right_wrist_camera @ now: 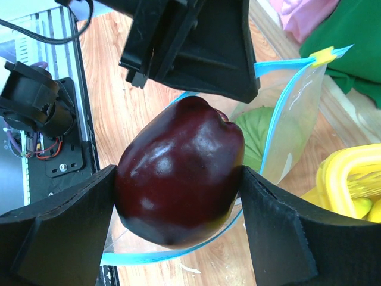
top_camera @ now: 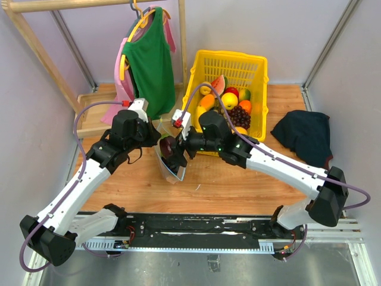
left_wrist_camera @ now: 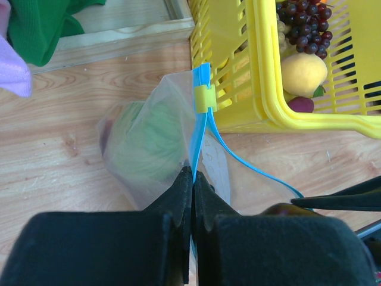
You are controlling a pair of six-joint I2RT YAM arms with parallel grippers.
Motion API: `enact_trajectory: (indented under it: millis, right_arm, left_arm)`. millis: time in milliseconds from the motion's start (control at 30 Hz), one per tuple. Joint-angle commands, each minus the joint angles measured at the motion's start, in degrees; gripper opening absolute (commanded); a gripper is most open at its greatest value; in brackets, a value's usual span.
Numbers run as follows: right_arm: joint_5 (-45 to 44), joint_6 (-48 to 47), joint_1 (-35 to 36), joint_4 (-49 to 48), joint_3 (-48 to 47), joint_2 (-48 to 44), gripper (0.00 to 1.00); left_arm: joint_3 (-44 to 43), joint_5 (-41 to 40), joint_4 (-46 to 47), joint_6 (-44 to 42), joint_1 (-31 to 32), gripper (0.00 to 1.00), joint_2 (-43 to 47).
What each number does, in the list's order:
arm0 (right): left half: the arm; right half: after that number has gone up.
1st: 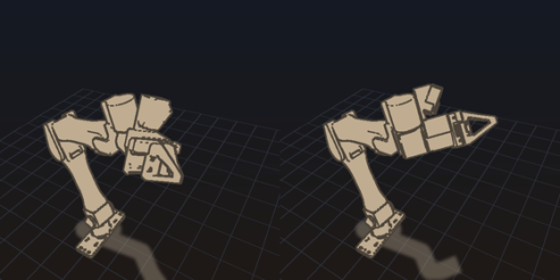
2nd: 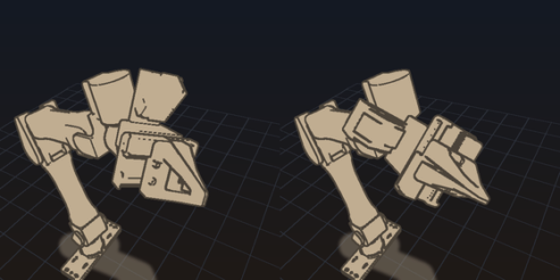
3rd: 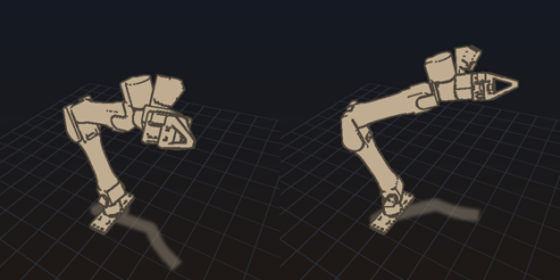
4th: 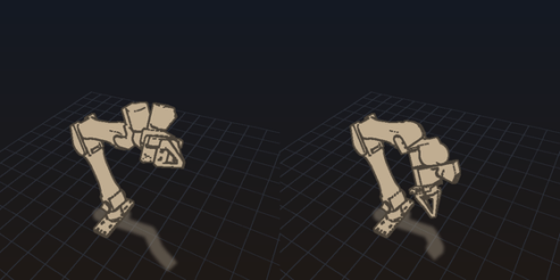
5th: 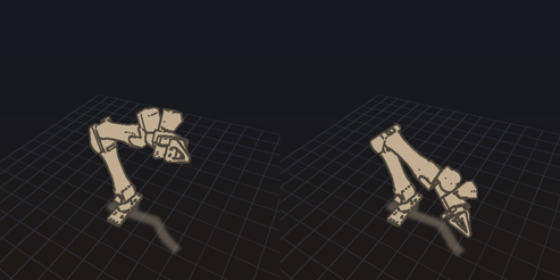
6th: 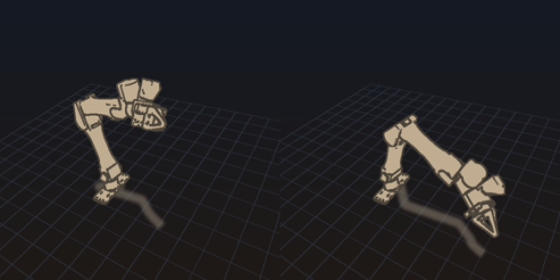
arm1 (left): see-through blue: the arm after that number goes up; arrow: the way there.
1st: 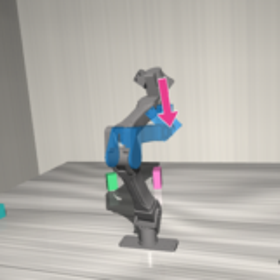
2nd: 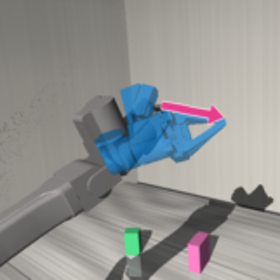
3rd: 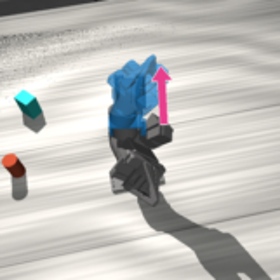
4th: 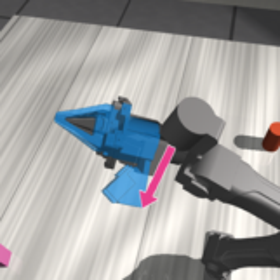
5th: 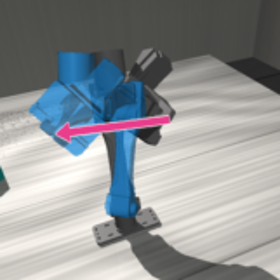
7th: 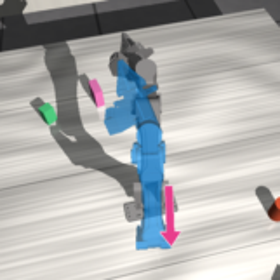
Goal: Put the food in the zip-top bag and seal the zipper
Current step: Place the fake fruit in the zipper food storage bag.
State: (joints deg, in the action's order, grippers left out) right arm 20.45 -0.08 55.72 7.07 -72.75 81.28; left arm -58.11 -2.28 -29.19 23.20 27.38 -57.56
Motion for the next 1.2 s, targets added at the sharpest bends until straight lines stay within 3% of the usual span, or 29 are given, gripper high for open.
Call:
enact_trajectory:
  millis: [0, 700, 1167]
  right_arm:
    - [0.81, 1.39, 1.23, -3.62, 1.2, 1.59, 0.64]
    - [-3.46, 0.21, 1.23, -2.62, 0.86, 2.12, 0.99]
    - [-10.7, -1.3, 0.61, 4.29, -2.2, -4.71, 0.98]
  left_arm:
    - [0.21, 0.83, 2.8, 0.0, -0.66, 0.01, 1.12]
    - [0.27, 0.88, 2.82, -0.17, -0.66, 0.01, 1.22]
    - [0.27, 0.63, 2.79, -0.13, -0.66, 0.0, 1.39]
